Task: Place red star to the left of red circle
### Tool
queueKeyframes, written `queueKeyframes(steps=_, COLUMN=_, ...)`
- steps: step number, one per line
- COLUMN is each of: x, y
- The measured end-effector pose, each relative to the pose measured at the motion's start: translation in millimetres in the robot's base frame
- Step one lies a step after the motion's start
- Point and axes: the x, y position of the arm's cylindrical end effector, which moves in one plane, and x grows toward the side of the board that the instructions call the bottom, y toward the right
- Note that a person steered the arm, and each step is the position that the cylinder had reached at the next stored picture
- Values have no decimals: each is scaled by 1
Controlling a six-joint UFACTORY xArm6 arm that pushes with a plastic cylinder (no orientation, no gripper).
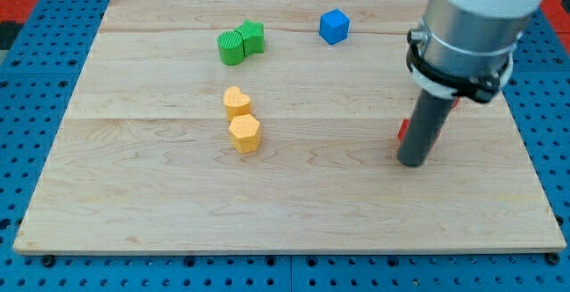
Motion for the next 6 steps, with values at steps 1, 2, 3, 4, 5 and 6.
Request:
queueKeyframes(steps=1, x=-21, y=0)
queueKeyframes(steps=2, x=-26, y=4)
queueKeyframes(steps=3, x=25, y=23)
queueKeyframes(steps=4, x=19, y=40)
queueKeyframes(steps=5, x=-26, y=38)
queueKeyframes(steps=6, x=-53, y=29)
